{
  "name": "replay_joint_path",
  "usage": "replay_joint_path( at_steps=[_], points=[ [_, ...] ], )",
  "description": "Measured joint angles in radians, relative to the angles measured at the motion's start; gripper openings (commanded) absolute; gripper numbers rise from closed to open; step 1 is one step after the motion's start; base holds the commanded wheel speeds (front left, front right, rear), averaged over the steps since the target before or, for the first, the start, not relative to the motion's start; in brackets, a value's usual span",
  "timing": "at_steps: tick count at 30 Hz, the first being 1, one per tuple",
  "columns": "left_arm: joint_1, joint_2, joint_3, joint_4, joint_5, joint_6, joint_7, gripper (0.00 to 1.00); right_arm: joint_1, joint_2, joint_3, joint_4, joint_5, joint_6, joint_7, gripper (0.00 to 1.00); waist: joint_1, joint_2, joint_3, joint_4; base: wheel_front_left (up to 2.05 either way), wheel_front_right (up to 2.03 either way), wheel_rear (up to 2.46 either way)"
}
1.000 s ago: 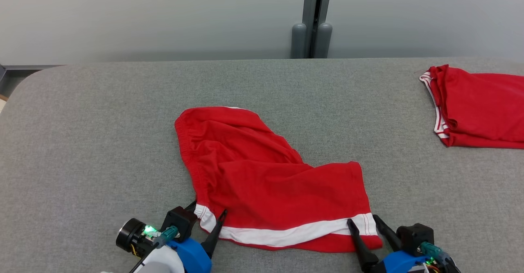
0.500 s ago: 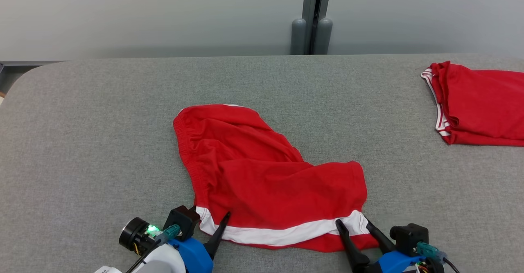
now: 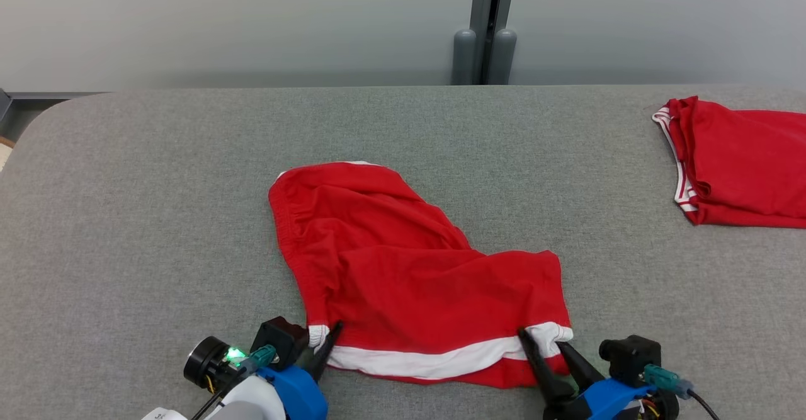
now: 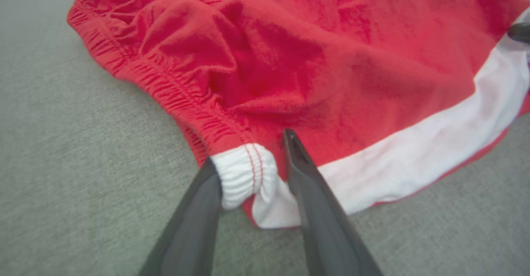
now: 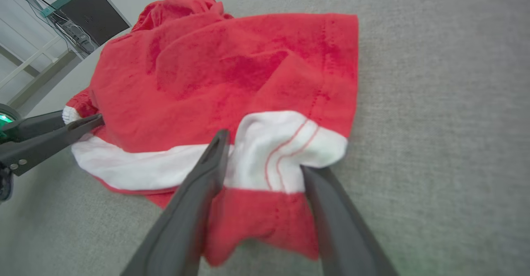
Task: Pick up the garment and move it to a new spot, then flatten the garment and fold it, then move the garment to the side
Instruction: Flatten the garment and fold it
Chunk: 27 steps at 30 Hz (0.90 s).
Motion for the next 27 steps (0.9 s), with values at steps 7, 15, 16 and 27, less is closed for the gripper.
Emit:
replay_joint_path(
  at_steps=[7, 15, 16, 27],
  points=[
    [0.004, 0.005, 0.021, -0.051, -0.016, 0.0, 0.0, 0.0, 0.018, -0.001, -0.081, -0.071, -0.059, 0.0, 0.0, 0.0, 0.0, 0.0, -0.012, 0.006, 0.0, 0.0, 0.0],
    [0.013, 0.031, 0.102, -0.203, -0.006, 0.0, 0.0, 0.0, 0.02, -0.007, -0.135, -0.21, -0.121, 0.0, 0.0, 0.0, 0.0, 0.0, -0.025, 0.014, 0.0, 0.0, 0.0],
    [0.012, 0.037, 0.114, -0.222, -0.003, 0.0, 0.0, 0.0, 0.018, -0.011, -0.138, -0.226, -0.127, 0.0, 0.0, 0.0, 0.0, 0.0, -0.025, 0.014, 0.0, 0.0, 0.0],
    [-0.235, 0.094, 0.207, -0.355, -0.01, 0.0, 0.0, 0.0, -0.283, -0.054, -0.142, -0.221, -0.142, 0.0, 0.0, 0.0, 0.0, 0.0, 0.053, -0.02, 0.0, 0.0, 0.0]
  ],
)
